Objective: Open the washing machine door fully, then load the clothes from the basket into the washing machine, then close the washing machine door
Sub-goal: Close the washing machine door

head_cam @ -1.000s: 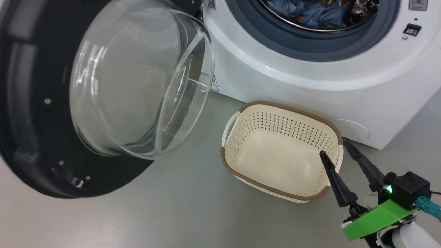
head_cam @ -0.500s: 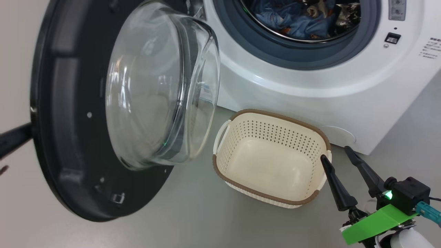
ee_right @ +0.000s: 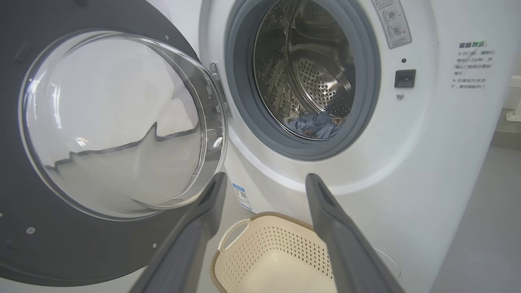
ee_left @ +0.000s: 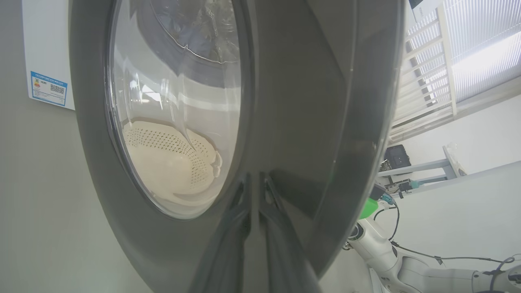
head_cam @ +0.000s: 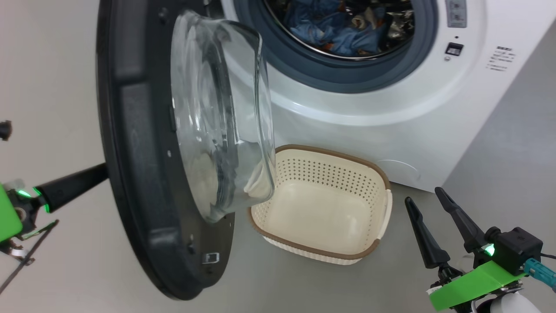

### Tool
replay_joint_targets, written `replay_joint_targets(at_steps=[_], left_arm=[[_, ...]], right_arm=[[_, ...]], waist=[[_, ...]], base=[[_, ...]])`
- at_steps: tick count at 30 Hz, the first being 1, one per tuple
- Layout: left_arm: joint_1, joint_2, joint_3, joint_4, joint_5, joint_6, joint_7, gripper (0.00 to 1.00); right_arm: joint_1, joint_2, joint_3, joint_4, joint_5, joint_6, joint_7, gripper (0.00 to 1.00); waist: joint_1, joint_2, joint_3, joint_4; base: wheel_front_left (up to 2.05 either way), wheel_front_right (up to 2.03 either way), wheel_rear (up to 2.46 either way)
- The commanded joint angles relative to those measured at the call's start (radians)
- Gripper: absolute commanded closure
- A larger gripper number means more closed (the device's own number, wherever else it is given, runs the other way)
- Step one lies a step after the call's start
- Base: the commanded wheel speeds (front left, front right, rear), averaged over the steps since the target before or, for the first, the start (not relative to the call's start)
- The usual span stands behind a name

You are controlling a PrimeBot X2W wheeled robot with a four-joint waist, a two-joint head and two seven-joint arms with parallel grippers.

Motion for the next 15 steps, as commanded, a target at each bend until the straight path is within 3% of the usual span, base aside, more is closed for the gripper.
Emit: replay_joint_targets(at_steps=[1, 15], left_arm=[[-0.02, 0.035, 0.037, -0.045, 0.005, -0.007, 0.008, 1.0], [-0.055, -0.031, 0.01, -0.067, 0.051, -0.007, -0.023, 1.0]], right_arm=[[0.005, -0.009, 0.012, -0.028, -0.006, 0.007, -0.008, 0.0], [0.015, 0.014, -0.007, -0.034, -0.013, 0.007, -0.008, 0.0]], waist=[[0.0, 0.0, -0.005, -0.025], [0.0, 0.0, -0.013, -0.161]], base=[[0.0, 0.0, 0.0], [0.0, 0.0, 0.0]])
